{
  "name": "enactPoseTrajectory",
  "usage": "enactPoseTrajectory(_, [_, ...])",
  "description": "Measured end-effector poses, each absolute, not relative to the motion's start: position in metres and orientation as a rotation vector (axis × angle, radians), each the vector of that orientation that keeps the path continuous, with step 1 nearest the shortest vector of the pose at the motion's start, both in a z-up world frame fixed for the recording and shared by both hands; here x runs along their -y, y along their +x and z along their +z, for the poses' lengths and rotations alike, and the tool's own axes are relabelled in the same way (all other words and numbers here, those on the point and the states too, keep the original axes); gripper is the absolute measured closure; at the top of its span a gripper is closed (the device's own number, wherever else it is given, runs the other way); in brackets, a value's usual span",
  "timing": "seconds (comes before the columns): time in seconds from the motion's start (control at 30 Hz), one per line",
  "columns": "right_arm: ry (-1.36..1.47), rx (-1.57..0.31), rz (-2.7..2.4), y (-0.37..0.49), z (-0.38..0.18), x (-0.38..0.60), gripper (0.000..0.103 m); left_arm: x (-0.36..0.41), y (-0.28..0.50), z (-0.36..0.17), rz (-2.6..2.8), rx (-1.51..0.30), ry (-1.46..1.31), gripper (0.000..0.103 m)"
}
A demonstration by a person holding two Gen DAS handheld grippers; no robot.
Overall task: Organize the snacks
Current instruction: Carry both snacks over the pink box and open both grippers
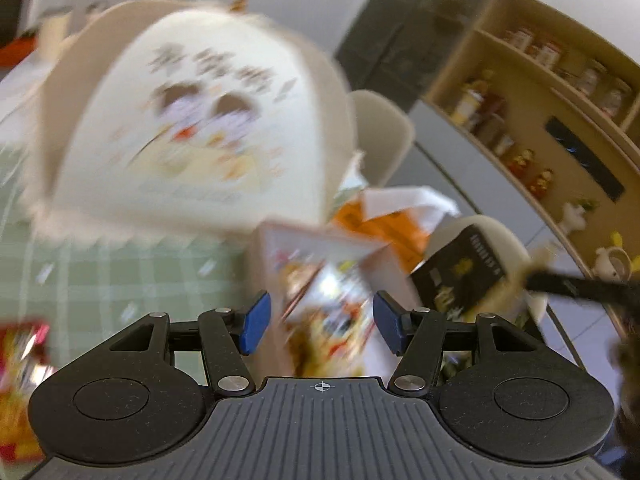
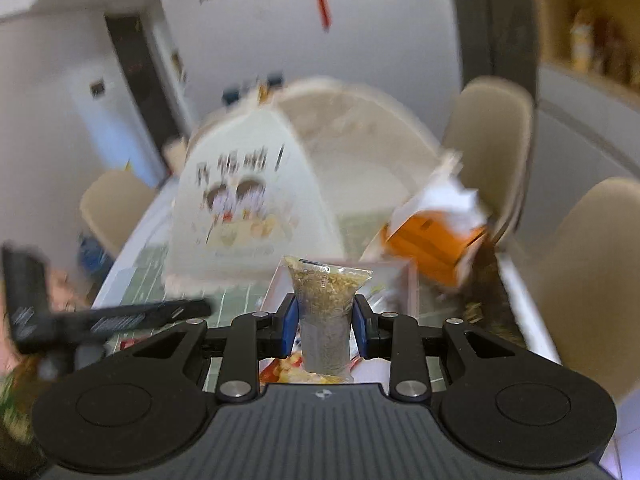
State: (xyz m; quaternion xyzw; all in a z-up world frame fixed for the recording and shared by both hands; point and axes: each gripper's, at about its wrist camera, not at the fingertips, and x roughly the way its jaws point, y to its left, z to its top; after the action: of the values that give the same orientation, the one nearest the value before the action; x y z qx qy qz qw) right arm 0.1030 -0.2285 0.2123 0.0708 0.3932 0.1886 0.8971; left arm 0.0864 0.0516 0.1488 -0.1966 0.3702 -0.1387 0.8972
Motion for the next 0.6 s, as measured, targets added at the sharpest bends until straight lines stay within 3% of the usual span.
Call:
enactPoseTrajectory(0.1, [0.171,-0.905,0.38,0.149,0.192,0.205,0.07,-0.082,0.063,0.122,-0.217,-0.844,-0.471,0.041])
enactPoseTrajectory(0.2, [0.131,-0.871,0.315,0.158,0.188,0.186,0.064,-0.118,0.036,0.104,-0.131,-0.874,-0.527,0.041])
enactPoseTrajectory(0.27, [0.108,-0.844,0.321,0.145,0.187,0.174,0.047,-0.146,0.018,0.097,-0.063,-0.882,-0.528,0.041])
enactPoseTrajectory(0.33, [0.064,-0.828,0.351,0.127,0.182,0.161,0.04,-0.172,0.006,0.093,0.022,-0.883,-0.51,0.041])
enactPoseTrajectory(0.6, [-0.038,-0.866,0.425,0.043,0.13,0.113,0.031,-0.265,-0.006,0.088,0.309,-0.846,-0.603,0.041])
